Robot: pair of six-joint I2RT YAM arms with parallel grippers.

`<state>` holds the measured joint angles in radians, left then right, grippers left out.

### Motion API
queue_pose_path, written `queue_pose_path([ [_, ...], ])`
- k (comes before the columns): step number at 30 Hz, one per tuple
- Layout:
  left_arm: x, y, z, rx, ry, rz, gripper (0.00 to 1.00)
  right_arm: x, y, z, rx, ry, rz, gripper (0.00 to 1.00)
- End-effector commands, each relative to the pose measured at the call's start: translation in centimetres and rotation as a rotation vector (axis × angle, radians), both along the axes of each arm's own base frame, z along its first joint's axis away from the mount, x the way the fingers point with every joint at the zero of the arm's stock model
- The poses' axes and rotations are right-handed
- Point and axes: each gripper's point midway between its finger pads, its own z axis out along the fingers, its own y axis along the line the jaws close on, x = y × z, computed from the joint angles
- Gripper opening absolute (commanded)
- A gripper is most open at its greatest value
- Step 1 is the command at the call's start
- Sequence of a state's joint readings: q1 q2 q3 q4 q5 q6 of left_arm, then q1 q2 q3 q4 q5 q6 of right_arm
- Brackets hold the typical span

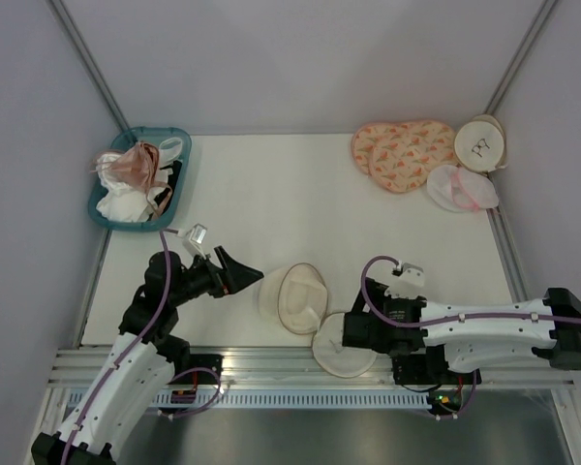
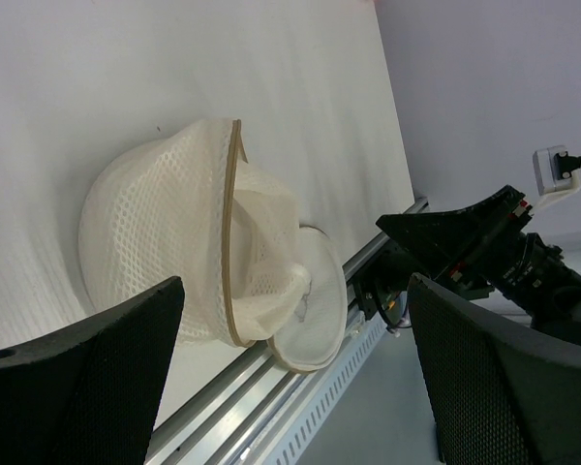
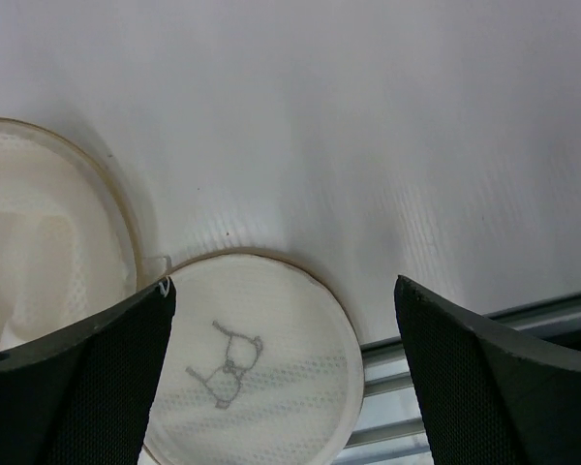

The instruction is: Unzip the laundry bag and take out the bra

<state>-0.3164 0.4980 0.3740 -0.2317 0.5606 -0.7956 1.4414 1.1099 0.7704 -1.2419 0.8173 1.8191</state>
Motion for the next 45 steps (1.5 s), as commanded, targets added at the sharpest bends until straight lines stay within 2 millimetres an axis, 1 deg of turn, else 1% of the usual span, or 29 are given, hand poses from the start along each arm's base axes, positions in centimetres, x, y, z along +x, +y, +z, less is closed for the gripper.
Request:
queue_pose_path([
  [1, -0.2, -0.3, 0.3, -0.015, -0.008, -0.017, 0.99, -0.6, -0.8, -1.1, 0.104, 0.033, -0.149, 0.98],
  [2, -0.2, -0.3, 0.2, -0.016, -0.005, -0.018, 0.99, -1.1, -0.8, -1.6, 0.117, 0.061, -0.160, 0.92],
  [3, -0.3, -0.3, 0.0, -0.018, 0.003, -0.020, 0.99, -1.3, -1.0, -2.6, 0.121, 0.076, -0.163, 0.90],
  [4, -0.3, -0.3, -0.1, -0.019, 0.006, -0.021, 0.99, -1.5, -1.0, -3.0, 0.152, 0.087, -0.175, 0.87],
  [5, -0.4, -0.4, -0.1, -0.019, 0.008, -0.023, 0.99, -1.8, -1.0, -3.6, 0.170, 0.103, -0.173, 0.81],
  [6, -0.4, -0.4, -0.2, -0.020, 0.010, -0.023, 0.99, -2.3, -1.0, -5.0, 0.191, 0.131, -0.177, 0.77],
  [7, -0.4, -0.4, -0.2, -0.020, 0.012, -0.024, 0.99, -2.5, -1.1, -5.5, 0.204, 0.143, -0.176, 0.75],
  [8, -0.5, -0.4, -0.3, -0.022, 0.014, -0.028, 0.98, -2.7, -1.0, -5.9, 0.224, 0.154, -0.173, 0.67],
  [10, -0.5, -0.4, -0.5, -0.018, 0.019, -0.027, 0.99, -3.3, -1.0, -7.1, 0.226, 0.191, -0.171, 0.65],
  [14, -0.3, -0.4, -0.9, -0.011, 0.032, -0.022, 0.99, -3.9, -0.8, -8.1, 0.176, 0.232, -0.144, 0.60],
  [19, -0.2, -0.3, -1.0, -0.004, 0.034, -0.017, 0.98, -4.4, 1.4, -8.8, 0.233, 0.267, -0.056, 0.56],
  [21, -0.2, -0.3, -1.1, -0.003, 0.036, -0.018, 0.98, -4.7, 1.5, -9.1, 0.236, 0.279, -0.042, 0.54],
  [25, -0.2, -0.3, -1.2, 0.001, 0.037, -0.021, 0.98, -5.5, 0.8, -10.0, 0.205, 0.318, -0.029, 0.49],
  [28, -0.2, -0.3, -1.6, 0.003, 0.046, -0.015, 0.98, -5.9, 0.4, -10.4, 0.191, 0.324, -0.013, 0.37],
  [29, -0.2, -0.2, -1.7, 0.004, 0.047, -0.014, 0.98, -5.9, 0.1, -10.5, 0.186, 0.317, -0.008, 0.26],
  [30, -0.2, -0.2, -1.7, 0.005, 0.047, -0.011, 0.98, -5.8, 0.1, -10.5, 0.189, 0.311, -0.006, 0.21],
  [31, -0.2, -0.2, -1.9, 0.007, 0.048, -0.012, 0.98, -5.6, 0.2, -10.2, 0.209, 0.300, -0.002, 0.13],
  [32, -0.2, -0.2, -2.0, 0.007, 0.053, -0.009, 0.98, -5.2, 0.0, -9.9, 0.207, 0.275, -0.003, 0.10],
  [33, -0.2, -0.2, -2.0, 0.006, 0.054, -0.011, 0.98, -5.0, 0.1, -9.4, 0.227, 0.259, -0.001, 0.04],
  [35, -0.2, -0.2, -2.0, 0.005, 0.053, -0.007, 0.98, -4.3, 0.0, -8.1, 0.231, 0.221, -0.001, 0.00],
  [37, -0.1, -0.2, -2.0, 0.007, 0.051, -0.004, 0.98, -3.0, -0.3, -6.4, 0.230, 0.139, -0.009, 0.00],
  [38, -0.1, -0.2, -2.0, 0.005, 0.053, -0.007, 0.98, -2.5, -0.5, -5.0, 0.215, 0.111, -0.012, 0.00],
  [39, 0.0, -0.2, -1.9, 0.005, 0.051, -0.004, 0.98, -1.4, -0.8, -3.6, 0.201, 0.042, -0.015, 0.00],
  [40, 0.0, -0.2, -1.9, 0.004, 0.050, -0.005, 0.98, -0.9, -1.0, -2.6, 0.184, 0.011, -0.019, 0.00],
  [41, 0.0, -0.2, -1.8, 0.003, 0.049, -0.008, 0.98, -0.5, -1.3, -0.7, 0.163, -0.017, -0.024, 0.00],
  [42, 0.0, -0.2, -1.8, 0.003, 0.049, -0.008, 0.98, 0.5, -1.6, 0.6, 0.127, -0.077, -0.032, 0.00],
  [43, 0.0, -0.3, -1.7, 0.001, 0.047, -0.008, 0.98, 0.9, -1.8, 1.5, 0.108, -0.105, -0.032, 0.00],
  [44, 0.0, -0.3, -1.6, 0.000, 0.045, -0.008, 0.98, 1.5, -2.0, 3.3, 0.084, -0.140, -0.030, 0.00],
  [45, 0.0, -0.3, -1.6, 0.000, 0.045, -0.008, 0.98, 2.0, -2.1, 4.1, 0.050, -0.167, -0.027, 0.00],
])
